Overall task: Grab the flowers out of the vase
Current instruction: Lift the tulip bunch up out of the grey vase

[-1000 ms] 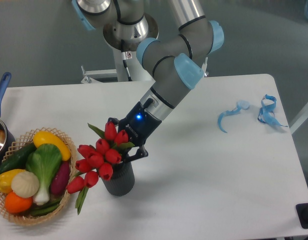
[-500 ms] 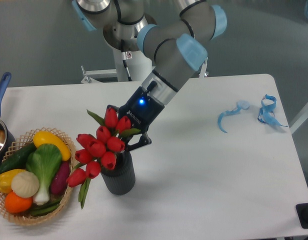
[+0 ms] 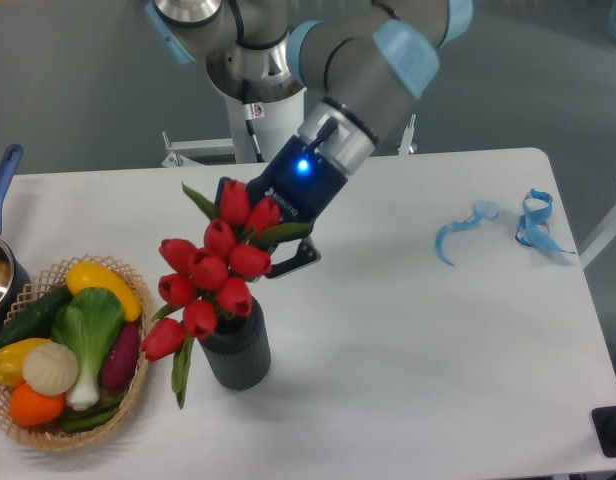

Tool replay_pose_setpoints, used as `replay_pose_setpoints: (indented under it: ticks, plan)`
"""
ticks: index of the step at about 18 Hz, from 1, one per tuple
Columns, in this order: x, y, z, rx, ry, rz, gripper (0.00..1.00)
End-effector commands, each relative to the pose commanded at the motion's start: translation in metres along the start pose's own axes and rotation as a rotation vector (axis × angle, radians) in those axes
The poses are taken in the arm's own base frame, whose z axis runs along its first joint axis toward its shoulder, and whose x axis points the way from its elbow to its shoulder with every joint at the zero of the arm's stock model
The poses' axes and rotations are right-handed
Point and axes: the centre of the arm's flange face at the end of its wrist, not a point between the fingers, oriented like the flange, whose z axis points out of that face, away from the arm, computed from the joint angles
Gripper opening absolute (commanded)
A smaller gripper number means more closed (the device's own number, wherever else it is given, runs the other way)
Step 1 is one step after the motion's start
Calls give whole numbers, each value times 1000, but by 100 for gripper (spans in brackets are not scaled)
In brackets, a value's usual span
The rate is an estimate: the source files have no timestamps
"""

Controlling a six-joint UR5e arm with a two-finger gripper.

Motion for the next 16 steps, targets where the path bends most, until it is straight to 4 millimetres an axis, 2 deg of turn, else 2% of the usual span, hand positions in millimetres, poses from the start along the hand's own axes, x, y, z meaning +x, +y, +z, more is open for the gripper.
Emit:
replay_pose_setpoints:
  ticks: [2,7,10,12,13,16]
  plan:
    - [-3,-4,-5,6,-9,-8,34]
    - [-32,-40,-53,49,-97,10,34]
    - [-71,-40,-82,58,-161,12,34]
    - [-98,-24,-103,58,-201,16,34]
    - [-110,-13,-105,50,-207,44,34]
    - [-119,-4,-105,39,-215,70,34]
